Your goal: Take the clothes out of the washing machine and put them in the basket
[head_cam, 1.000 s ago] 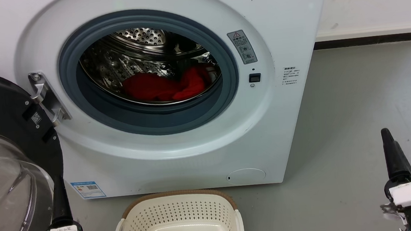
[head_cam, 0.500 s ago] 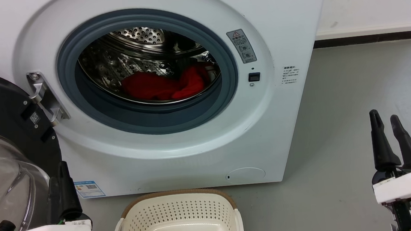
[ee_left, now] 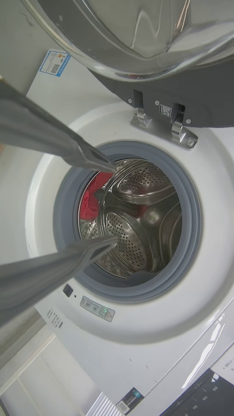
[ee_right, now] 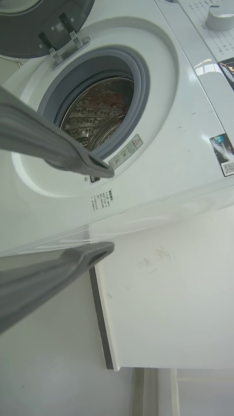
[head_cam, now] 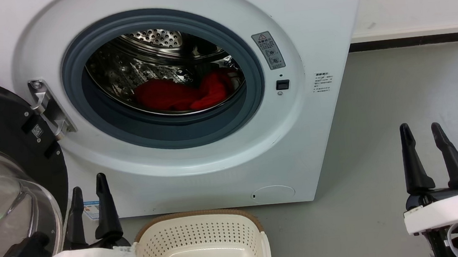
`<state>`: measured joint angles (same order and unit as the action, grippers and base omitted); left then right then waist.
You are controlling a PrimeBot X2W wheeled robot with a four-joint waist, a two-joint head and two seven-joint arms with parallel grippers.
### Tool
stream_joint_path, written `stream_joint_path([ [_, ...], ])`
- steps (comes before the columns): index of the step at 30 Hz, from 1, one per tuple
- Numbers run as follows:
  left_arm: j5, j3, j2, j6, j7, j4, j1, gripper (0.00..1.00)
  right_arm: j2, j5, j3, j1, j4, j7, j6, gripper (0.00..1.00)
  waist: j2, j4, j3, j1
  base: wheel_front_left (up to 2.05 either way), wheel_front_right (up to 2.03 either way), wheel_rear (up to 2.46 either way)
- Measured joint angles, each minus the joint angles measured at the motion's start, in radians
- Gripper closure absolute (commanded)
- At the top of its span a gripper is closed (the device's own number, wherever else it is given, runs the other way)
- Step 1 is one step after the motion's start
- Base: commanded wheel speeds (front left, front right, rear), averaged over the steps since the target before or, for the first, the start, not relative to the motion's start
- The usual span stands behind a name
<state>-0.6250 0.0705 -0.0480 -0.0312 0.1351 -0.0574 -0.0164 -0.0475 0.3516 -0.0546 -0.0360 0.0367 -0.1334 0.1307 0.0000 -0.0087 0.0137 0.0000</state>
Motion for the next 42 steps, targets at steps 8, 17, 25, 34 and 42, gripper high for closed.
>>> stream_joint_path([
  [8, 0.173, -0.060, -0.002, 0.005, 0.019, 0.003, -0.013, 0.00, 0.000, -0.104, 0.004, 0.007, 0.011, -0.018, 0.000, 0.00, 0.0000, -0.003, 0.002, 0.0000, 0.00, 0.00, 0.00],
  [17, 0.275, -0.108, -0.025, 0.047, 0.037, 0.003, -0.019, 0.00, 0.000, -0.188, 0.017, 0.018, 0.016, -0.042, 0.000, 0.00, 0.0000, -0.006, 0.005, 0.0000, 0.00, 0.00, 0.00],
  [25, 0.345, -0.160, -0.050, 0.079, 0.057, -0.003, -0.036, 0.00, 0.000, -0.269, 0.021, 0.039, -0.013, -0.060, 0.000, 0.00, 0.0000, -0.004, 0.007, 0.0000, 0.00, 0.00, 0.00],
  [34, 0.425, -0.196, -0.075, 0.123, 0.077, 0.028, -0.046, 0.00, -0.001, -0.300, 0.017, 0.048, -0.084, -0.078, 0.000, 0.00, 0.0000, -0.006, 0.004, 0.0000, 0.00, 0.00, 0.00],
  [42, 0.499, -0.235, -0.102, 0.155, 0.094, 0.039, -0.047, 0.00, -0.001, -0.381, 0.023, 0.048, -0.102, -0.095, 0.000, 0.00, 0.0000, -0.011, 0.005, 0.0000, 0.00, 0.00, 0.00],
])
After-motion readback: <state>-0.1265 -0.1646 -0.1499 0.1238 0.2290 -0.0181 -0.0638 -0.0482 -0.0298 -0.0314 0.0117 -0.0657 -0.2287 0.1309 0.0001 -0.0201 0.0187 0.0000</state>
